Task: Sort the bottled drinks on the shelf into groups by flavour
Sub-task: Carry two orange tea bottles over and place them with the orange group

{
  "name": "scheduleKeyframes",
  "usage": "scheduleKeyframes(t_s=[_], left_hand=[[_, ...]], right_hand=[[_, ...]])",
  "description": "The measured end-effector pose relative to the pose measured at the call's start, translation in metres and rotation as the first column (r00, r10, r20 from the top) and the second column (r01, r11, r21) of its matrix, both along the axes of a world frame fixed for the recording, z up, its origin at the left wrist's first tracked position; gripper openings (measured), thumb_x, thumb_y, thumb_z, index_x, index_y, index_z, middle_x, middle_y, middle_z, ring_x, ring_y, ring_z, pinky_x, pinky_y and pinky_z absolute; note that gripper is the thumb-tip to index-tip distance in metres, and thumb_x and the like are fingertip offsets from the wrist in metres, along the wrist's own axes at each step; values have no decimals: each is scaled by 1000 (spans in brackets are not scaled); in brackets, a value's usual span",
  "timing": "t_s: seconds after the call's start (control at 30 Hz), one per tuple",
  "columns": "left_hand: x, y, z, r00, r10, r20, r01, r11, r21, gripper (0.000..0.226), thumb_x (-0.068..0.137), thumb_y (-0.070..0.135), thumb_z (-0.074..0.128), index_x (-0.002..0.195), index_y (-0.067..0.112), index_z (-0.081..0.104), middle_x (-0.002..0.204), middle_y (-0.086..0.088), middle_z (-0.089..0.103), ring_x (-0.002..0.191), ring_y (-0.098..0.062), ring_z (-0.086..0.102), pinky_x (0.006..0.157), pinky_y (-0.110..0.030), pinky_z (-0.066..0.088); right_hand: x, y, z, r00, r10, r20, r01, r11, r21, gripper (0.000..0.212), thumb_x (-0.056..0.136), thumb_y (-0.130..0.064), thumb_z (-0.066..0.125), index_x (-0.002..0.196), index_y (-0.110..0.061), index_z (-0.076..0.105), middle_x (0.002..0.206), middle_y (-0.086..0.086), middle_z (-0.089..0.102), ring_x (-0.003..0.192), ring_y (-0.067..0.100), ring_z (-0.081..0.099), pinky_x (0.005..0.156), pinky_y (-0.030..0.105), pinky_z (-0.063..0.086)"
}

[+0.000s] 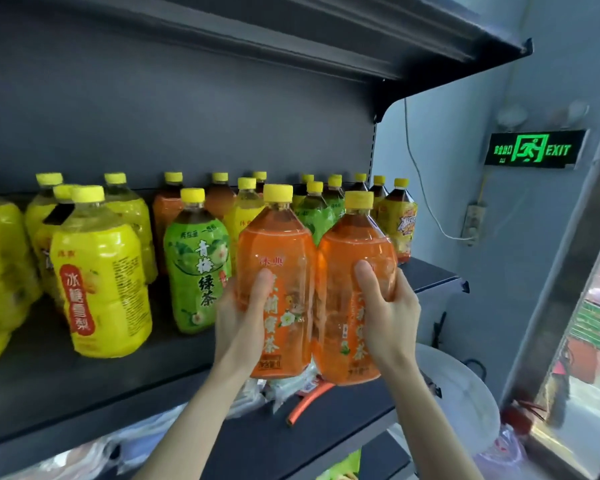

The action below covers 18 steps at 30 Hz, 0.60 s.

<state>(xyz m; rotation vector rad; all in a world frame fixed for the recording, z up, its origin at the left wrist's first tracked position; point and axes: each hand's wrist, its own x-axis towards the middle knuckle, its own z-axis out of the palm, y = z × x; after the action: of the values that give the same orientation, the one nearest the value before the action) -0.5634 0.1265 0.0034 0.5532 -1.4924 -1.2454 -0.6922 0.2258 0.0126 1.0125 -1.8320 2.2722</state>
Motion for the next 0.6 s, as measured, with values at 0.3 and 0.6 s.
scheduleKeyframes(t_s=[0.3, 0.6], left_hand=[[-72, -45, 7, 998, 55, 30, -54, 999, -4, 64, 77, 69, 54, 123, 25, 51, 105, 14, 64, 86, 12, 61, 80, -15, 51], [-112, -74, 2, 995, 65, 77, -72, 992, 100, 66, 68, 66, 61, 125, 39, 42, 118, 15, 59, 104, 1, 58, 76, -16, 48]], right_hand=[[-83, -66, 2, 986, 160, 35, -159, 987, -37, 49, 62, -68, 56, 82, -24, 62, 68, -22, 66, 63, -5, 60, 57, 7, 43], [-137, -107, -6, 961, 276, -6, -276, 959, -61, 48, 67, -62, 56, 91, -21, 62, 75, -19, 67, 70, -4, 61, 63, 10, 46]])
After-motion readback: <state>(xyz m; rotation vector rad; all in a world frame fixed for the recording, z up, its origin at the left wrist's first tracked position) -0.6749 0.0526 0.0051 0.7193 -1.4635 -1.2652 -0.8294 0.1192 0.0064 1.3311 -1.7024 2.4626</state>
